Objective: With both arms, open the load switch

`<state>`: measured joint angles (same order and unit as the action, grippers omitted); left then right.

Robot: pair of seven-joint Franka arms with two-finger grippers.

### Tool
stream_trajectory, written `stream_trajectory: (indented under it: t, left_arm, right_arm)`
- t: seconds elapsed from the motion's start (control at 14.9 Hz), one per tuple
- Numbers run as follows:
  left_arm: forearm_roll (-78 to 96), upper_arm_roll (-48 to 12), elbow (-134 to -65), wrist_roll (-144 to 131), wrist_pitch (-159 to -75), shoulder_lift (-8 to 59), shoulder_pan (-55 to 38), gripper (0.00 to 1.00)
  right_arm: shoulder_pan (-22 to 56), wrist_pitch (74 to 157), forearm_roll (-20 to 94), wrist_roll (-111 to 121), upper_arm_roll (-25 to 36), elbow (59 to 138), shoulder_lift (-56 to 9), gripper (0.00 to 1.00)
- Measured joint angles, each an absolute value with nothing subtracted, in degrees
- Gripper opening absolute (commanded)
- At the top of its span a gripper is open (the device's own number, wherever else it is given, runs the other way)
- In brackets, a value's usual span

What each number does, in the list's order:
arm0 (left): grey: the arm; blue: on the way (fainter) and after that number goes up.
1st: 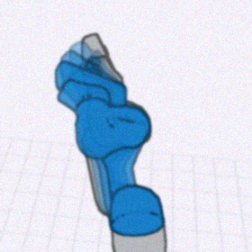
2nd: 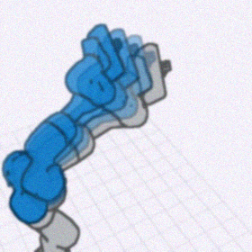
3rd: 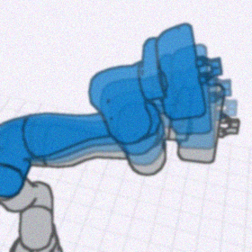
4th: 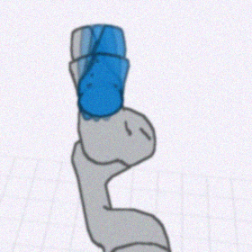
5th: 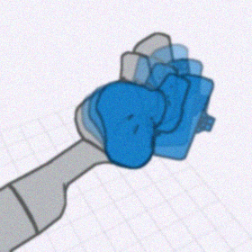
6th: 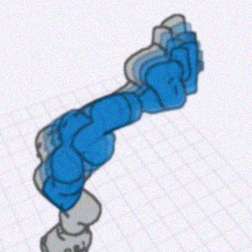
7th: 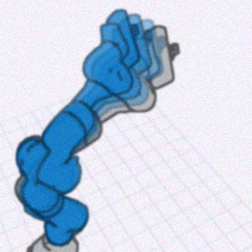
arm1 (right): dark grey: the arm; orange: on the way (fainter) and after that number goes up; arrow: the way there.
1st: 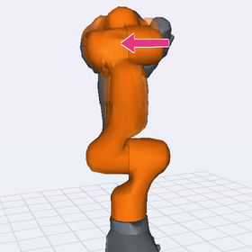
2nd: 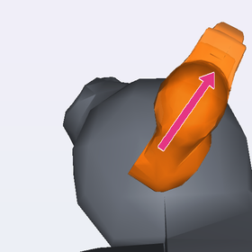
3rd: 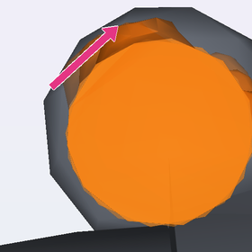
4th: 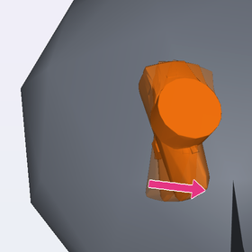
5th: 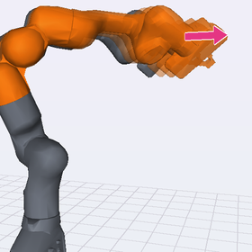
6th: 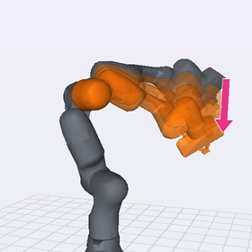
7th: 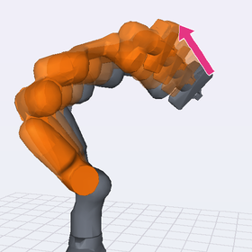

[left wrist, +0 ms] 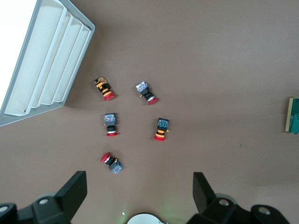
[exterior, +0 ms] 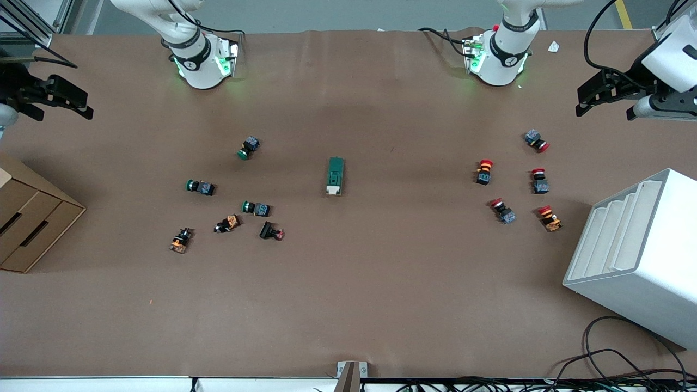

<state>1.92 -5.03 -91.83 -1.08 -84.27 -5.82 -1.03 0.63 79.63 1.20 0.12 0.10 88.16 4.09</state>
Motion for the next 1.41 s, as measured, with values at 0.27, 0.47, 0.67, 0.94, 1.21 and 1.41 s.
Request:
stream_trajectory:
  t: [0.27,0.47,0.67,0.94,1.21,1.41]
  left_arm:
    - [1.9,-4.8,-91.6,-1.1,-84.3,-5.8,-0.8,1.00]
    - [1.9,-4.8,-90.4,-0.7,-84.4,-4.5,-0.8,1.00]
    - [2.0,-5.7,-89.6,0.5,-85.3,-1.1,-1.8,1.00]
    - [2.0,-12.3,-91.3,-6.3,-91.0,2.5,-3.9,1.00]
    - [1.8,-21.2,-95.6,-21.5,-98.5,5.8,-6.4,1.00]
    - [1.2,-22.7,-96.8,-28.1,-102.5,9.3,-10.4,1.00]
  right_arm:
    - [0.6,79.7,1.2,0.1,0.1,88.2,4.1,1.00]
    - [0.6,79.7,1.1,0.2,0.1,88.2,4.1,1.00]
    - [0.6,79.7,0.9,0.2,0.1,88.2,4.1,1.00]
    - [0.6,79.6,0.9,0.2,0.1,88.2,4.1,1.00]
    - [0.6,79.7,0.8,0.2,0.3,88.5,2.6,1.00]
    - [0.5,81.9,0.8,0.2,0.7,88.7,-1.2,1.00]
